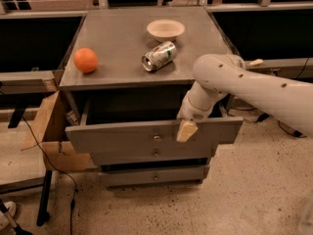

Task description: Open top drawer

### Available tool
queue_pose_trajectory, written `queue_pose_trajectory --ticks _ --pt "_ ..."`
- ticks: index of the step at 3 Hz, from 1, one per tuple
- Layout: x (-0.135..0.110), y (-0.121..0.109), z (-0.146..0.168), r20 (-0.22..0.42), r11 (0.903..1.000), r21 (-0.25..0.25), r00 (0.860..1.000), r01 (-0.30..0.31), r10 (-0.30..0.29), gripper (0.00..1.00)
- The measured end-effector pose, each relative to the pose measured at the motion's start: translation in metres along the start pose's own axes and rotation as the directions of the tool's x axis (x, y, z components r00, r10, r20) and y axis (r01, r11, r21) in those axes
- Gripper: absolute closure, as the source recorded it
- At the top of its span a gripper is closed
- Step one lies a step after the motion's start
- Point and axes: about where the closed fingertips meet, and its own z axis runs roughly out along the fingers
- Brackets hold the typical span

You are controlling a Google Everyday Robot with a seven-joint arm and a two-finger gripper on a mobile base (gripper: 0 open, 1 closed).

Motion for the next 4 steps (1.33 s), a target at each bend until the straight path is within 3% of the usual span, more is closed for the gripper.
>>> queue_pose_trajectory --ticks 1,3,4 --pt "-0.018 0.031 -0.004 0.077 0.9943 -0.01 0.991 0.107 -0.106 0.01" --pt "-0.034 0.049 0.0 0.129 0.9788 -0.031 0.972 0.203 -0.197 0.44" --pt "-0.036 0.05 0.002 0.133 0.975 -0.041 0.968 0.218 -0.211 0.76"
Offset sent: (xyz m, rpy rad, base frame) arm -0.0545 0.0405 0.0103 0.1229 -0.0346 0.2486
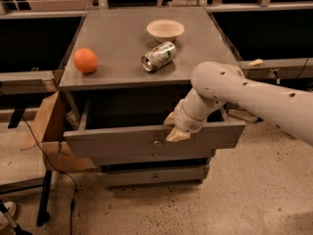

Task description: Open top drawer

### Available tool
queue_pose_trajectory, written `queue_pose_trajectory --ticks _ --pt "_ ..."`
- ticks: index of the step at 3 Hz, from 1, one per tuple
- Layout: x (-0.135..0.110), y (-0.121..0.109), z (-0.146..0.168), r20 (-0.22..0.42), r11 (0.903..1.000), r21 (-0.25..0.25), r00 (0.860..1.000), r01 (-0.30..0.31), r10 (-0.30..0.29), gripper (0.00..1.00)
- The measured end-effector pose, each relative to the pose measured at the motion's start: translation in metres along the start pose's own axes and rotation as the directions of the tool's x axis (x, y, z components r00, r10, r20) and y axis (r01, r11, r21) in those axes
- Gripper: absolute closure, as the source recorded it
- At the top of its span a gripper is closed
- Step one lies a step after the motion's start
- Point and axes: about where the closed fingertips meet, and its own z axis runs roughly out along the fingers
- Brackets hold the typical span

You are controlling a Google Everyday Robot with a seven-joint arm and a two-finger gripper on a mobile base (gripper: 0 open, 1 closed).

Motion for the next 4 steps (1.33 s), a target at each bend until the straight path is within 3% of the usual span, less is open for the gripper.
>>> queue_pose_trajectory --ticks 1,2,3,4 --pt "-0.0004 -0.0015 -0.0009 0.0 1.0 0.0 1.0 0.0 0.0 0.98" --pt "0.001 0.0001 -0.0027 -0.005 1.0 0.002 1.0 0.0 0.0 1.0" --pt "0.0031 0.0006 -0.0044 -0.008 1.0 0.003 1.0 -0.008 0.008 0.83" --pt "0.0081 0.0011 -0.0058 -0.001 0.9999 0.002 1.0 -0.014 0.014 0.6"
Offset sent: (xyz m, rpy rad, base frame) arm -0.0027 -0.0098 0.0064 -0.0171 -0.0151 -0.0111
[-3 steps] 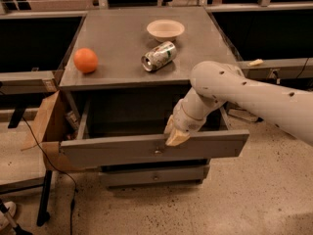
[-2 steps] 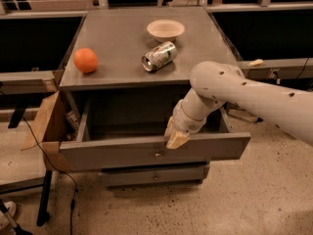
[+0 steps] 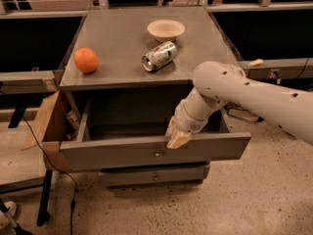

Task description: Open top drawer

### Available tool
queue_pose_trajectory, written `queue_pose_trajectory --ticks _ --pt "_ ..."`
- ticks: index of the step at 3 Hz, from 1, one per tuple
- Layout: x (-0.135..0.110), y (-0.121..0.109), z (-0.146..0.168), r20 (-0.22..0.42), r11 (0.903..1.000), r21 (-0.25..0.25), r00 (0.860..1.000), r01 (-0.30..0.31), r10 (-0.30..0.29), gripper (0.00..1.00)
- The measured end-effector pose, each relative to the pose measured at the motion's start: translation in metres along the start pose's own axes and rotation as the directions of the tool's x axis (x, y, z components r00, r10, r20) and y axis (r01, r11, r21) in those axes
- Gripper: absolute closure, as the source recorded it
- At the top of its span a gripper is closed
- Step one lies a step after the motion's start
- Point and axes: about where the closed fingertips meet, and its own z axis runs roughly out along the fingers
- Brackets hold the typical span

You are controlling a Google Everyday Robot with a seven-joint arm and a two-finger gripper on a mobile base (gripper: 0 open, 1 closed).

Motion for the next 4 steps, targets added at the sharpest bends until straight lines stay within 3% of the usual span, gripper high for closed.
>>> queue_pose_trajectory --ticks 2,3,4 --pt "0.008 0.001 0.0 0.036 1.0 0.006 0.999 0.005 -0.006 0.13" --pt "0.014 -0.001 -0.002 0.048 0.9998 0.018 0.999 0.013 -0.014 0.0" --pt "0.017 -0.004 0.001 0.023 0.9997 0.023 1.0 0.012 -0.012 0.0"
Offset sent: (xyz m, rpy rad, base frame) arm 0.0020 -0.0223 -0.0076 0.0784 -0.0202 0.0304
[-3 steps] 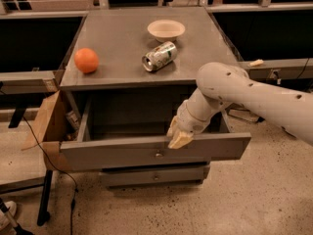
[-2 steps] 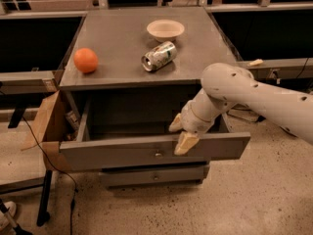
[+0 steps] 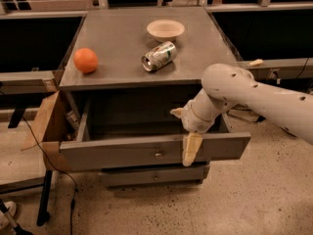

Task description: Open top drawer

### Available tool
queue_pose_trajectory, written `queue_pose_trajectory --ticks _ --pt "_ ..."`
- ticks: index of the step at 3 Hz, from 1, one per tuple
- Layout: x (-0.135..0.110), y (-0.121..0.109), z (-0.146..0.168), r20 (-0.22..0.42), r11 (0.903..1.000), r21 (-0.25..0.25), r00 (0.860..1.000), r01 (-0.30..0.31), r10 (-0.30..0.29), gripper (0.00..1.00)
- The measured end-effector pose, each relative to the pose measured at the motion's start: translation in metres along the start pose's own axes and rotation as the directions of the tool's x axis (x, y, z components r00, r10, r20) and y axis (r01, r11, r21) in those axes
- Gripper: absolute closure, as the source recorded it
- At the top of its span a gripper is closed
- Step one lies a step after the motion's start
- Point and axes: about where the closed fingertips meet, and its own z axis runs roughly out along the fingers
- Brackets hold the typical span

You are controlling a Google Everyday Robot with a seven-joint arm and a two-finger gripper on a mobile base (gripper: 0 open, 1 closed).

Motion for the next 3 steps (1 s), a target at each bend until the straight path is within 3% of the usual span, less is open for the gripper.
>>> queue_pose_trajectory --ticks 2,3 --pt "0.021 0.003 0.019 -0.099 0.9966 -0.041 0.993 -0.072 0.068 0.0" --pt "0.04 0.017 0.019 -0.113 0.9915 -0.05 0.987 -0.12 0.114 0.0"
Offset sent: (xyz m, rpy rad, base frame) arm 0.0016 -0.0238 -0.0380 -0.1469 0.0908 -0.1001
